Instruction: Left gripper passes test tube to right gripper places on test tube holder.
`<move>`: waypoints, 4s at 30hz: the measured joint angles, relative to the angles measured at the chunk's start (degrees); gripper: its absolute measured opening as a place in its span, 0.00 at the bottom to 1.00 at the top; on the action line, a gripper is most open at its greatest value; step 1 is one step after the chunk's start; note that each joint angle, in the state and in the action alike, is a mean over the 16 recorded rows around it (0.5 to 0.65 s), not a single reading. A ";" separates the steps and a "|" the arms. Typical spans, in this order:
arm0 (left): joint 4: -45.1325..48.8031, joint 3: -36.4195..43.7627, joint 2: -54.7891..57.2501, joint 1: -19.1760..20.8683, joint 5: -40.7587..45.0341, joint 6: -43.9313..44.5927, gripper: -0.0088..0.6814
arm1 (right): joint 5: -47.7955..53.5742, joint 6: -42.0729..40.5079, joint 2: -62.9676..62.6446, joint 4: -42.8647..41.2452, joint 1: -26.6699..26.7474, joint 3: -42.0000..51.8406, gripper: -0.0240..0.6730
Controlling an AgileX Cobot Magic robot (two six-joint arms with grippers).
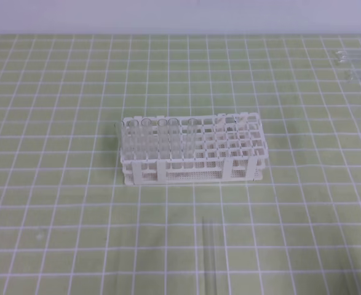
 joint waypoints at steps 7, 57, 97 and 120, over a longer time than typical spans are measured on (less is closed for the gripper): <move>0.00 0.05 -0.13 0.00 -9.44 -14.46 0.01 | 0.00 0.00 0.00 0.00 0.00 0.00 0.01; -11.49 -54.43 76.58 -41.94 52.01 13.97 0.01 | 0.00 0.00 0.00 0.00 0.00 0.00 0.01; -11.37 -73.30 106.01 -54.39 50.98 -11.95 0.65 | 0.00 0.00 0.00 0.00 0.00 0.00 0.01; -13.03 -73.36 110.58 -54.63 49.13 -13.62 0.53 | 0.00 0.00 0.00 0.00 0.00 0.00 0.01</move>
